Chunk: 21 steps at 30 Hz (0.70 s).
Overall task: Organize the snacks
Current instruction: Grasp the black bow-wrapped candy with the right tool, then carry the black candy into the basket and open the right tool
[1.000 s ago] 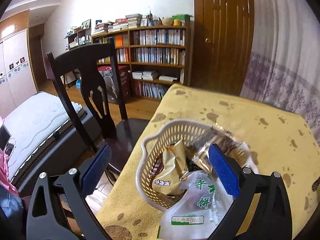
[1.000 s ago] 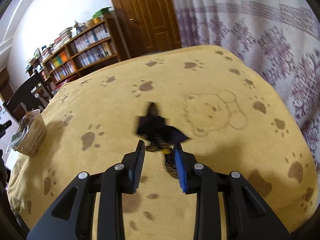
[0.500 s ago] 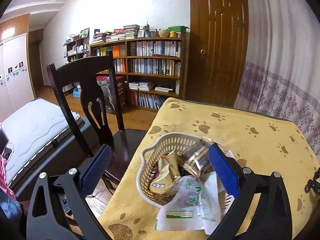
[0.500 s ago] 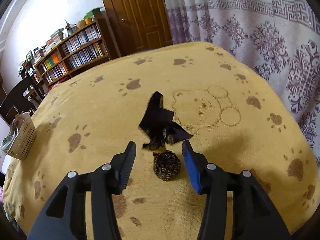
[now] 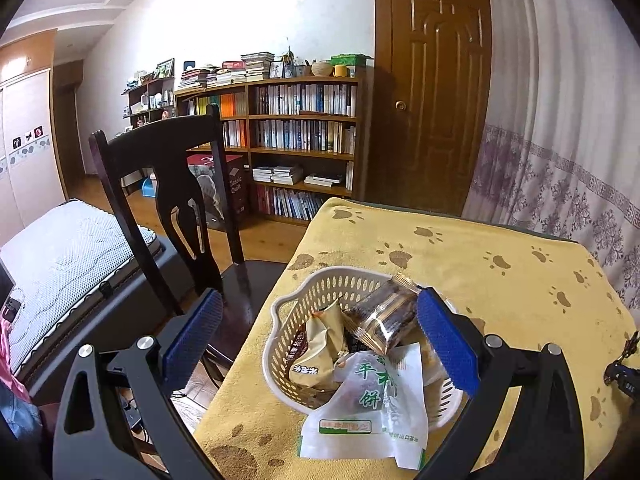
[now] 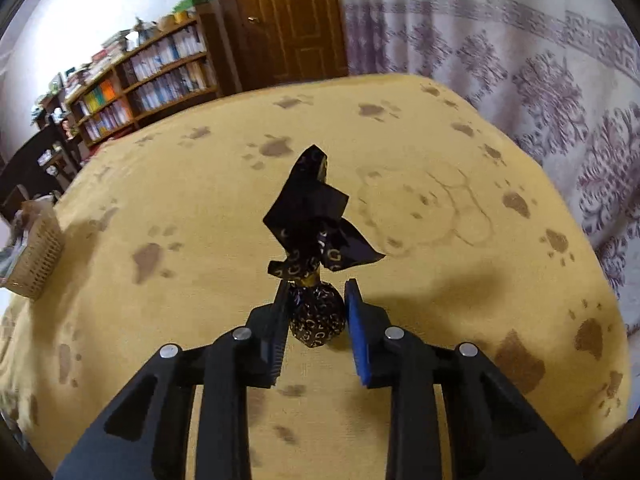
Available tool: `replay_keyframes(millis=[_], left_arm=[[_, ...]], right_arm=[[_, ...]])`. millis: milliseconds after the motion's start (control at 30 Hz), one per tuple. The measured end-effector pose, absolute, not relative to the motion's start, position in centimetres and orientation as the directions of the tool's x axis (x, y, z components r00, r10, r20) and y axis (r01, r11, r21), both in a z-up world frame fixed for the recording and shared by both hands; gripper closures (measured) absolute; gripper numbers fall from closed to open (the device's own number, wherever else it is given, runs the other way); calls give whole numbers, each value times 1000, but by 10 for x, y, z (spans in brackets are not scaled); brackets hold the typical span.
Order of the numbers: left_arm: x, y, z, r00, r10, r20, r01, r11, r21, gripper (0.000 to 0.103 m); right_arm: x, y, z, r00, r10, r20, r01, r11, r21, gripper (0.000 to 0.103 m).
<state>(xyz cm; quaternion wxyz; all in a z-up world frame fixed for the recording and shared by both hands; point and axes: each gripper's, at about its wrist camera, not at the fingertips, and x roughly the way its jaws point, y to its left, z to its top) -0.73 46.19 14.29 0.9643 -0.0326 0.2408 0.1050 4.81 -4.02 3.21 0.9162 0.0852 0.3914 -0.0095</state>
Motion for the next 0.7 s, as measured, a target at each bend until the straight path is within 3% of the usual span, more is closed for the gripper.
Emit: replay_keyframes(millis=[400, 700], left_arm=[[-15, 487, 152, 872, 168, -459, -239, 966, -99, 4], [-20, 503, 156, 880, 181, -440, -264, 955, -133, 4]], right_arm=[[82, 100, 102, 660, 408, -630, -285, 913, 293, 76], [103, 234, 111, 497, 580, -645, -470, 805, 361, 76]])
